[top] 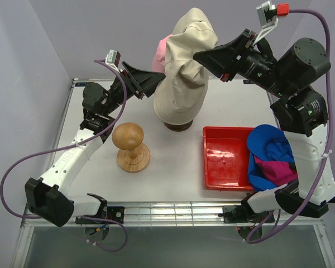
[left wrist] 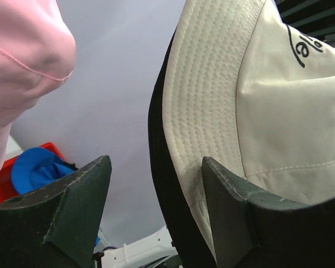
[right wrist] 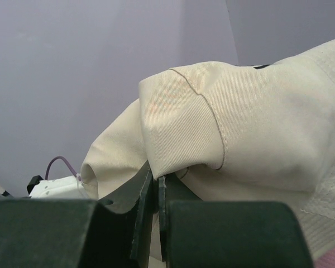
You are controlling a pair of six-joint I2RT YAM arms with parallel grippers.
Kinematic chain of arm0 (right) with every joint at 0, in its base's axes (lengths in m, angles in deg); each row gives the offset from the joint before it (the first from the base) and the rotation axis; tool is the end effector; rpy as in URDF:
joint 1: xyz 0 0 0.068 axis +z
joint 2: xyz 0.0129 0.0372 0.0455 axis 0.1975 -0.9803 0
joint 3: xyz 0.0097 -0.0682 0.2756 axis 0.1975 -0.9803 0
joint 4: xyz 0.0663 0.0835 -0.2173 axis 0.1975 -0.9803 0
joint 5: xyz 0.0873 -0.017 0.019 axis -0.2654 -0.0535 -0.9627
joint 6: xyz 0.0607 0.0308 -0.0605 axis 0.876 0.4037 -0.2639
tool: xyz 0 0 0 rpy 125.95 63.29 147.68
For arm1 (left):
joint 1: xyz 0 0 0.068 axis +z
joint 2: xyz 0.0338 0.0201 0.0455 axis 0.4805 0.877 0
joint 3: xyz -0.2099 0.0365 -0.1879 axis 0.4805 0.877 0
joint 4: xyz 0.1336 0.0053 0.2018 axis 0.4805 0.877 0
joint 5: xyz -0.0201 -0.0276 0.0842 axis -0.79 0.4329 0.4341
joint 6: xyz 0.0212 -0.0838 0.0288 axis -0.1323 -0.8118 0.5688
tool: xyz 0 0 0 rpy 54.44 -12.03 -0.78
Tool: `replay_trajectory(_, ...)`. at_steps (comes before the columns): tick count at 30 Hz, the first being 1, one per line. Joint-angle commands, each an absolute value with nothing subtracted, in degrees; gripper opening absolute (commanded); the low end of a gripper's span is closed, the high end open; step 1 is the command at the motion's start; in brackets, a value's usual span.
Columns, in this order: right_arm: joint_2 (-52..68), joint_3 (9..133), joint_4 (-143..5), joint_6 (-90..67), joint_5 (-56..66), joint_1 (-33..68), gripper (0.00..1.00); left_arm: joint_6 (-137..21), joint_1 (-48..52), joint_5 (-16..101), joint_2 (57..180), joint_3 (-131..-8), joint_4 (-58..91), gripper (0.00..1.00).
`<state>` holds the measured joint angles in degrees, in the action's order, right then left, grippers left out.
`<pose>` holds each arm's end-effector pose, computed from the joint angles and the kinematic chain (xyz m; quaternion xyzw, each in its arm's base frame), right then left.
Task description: Stack the hats
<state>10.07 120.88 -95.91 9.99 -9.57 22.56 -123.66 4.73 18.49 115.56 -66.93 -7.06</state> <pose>0.1647 0.1485 0.6376 -0.1852 0.5592 0.5114 0.6256 0.2531 -0.1605 0.4789 -0.0305 0.5797 -0.7155 0.3887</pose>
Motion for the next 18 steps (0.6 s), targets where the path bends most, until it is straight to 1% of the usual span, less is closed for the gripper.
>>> replay_trajectory(1,10.25,123.58,-90.09,11.47,-12.35,20.96,0.08,-125.73,4.55,19.91,113.92,-69.54,-11.65,0.75)
replay_trajectory(3,10.69,122.79,-89.65,12.09,-13.05,19.46,0.08,-125.2,4.55,20.52,113.74,-69.98,-11.74,0.74)
replay_trajectory(7,11.04,121.47,-88.33,13.14,-14.46,16.65,0.08,-124.49,4.55,20.53,114.79,-71.73,-11.91,0.67)
replay_trajectory(11,10.78,120.07,-87.28,14.29,-16.57,12.97,0.08,-126.25,4.55,19.47,118.03,-73.94,-13.75,0.56)
replay_trajectory(14,11.04,117.78,-85.09,15.95,-18.76,10.15,0.08,-126.34,4.55,19.21,119.27,-76.04,-14.02,0.5)
replay_trajectory(16,11.13,116.64,-83.24,18.15,-21.05,9.0,0.08,-126.25,4.55,18.86,120.15,-76.66,-14.02,0.5)
replay_trajectory(17,11.13,116.2,-82.27,18.76,-21.75,7.95,0.08,-126.08,4.55,18.77,120.24,-77.01,-14.02,0.53)
replay_trajectory(18,11.13,116.28,-81.22,19.38,-22.63,7.6,0.08,-125.64,4.55,18.77,120.41,-76.93,-13.76,0.59)
